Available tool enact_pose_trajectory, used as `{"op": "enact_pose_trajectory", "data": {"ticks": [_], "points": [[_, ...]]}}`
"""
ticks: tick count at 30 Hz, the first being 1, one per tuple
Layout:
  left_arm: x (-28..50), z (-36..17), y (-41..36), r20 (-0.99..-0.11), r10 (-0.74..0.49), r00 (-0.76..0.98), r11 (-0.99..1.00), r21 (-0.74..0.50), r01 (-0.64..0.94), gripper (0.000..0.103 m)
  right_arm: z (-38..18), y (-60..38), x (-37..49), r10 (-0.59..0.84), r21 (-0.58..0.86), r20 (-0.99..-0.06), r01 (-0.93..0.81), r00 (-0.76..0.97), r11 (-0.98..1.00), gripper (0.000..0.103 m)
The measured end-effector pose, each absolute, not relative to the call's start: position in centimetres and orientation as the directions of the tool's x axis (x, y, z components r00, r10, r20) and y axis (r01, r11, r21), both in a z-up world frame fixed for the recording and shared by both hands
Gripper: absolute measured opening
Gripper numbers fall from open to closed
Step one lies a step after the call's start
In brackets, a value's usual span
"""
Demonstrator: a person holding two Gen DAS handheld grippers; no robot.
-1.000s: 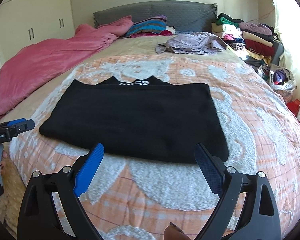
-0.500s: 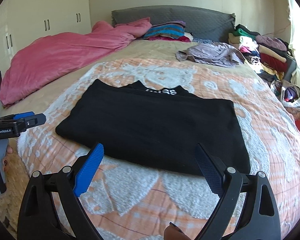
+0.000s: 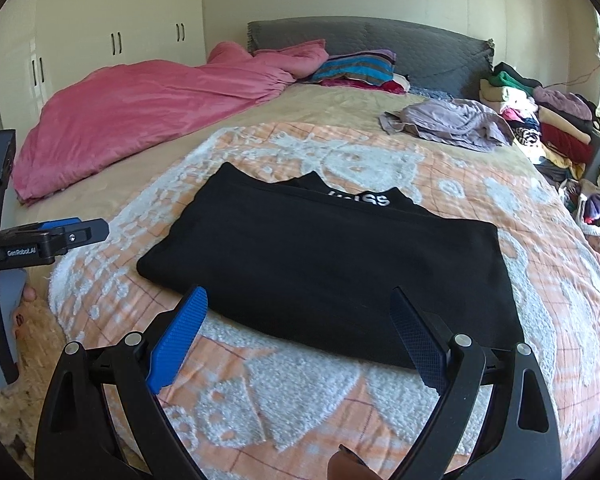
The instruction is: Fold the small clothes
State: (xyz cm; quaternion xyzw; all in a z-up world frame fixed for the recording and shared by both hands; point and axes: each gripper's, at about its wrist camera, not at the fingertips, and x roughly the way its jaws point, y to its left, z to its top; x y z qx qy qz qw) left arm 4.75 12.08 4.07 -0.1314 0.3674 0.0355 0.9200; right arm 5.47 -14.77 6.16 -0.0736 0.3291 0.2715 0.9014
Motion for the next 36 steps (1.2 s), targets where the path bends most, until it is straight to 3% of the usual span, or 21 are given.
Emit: {"op": "enact_pose_trajectory", "data": {"ticks": [4,23,36], "points": [[4.9,4.2,12.7,-0.682,-0.019,0.731,0.961,-0.215,-0.176,0.093,6.1,-13.9,5.4,0.45,0.038,-0.631,-0.555,0.631,0.831,0.098],[7.8,4.1,14.5,-0.697,0.06,0.714,0.959,-0.158,-0.235,0.093,4.9,-8.7,5.9,0.496,0.003,-0.647,-0.649,0.578,0.761,0.098],[11.8,2.9,13.4,-0.735,0.045,0.676,0.973,-0.123,-0.198,0.093,3.4,-6.8,6.9,0.494,-0.012,-0.666,-0.671,0.559,0.742,0.098]]}}
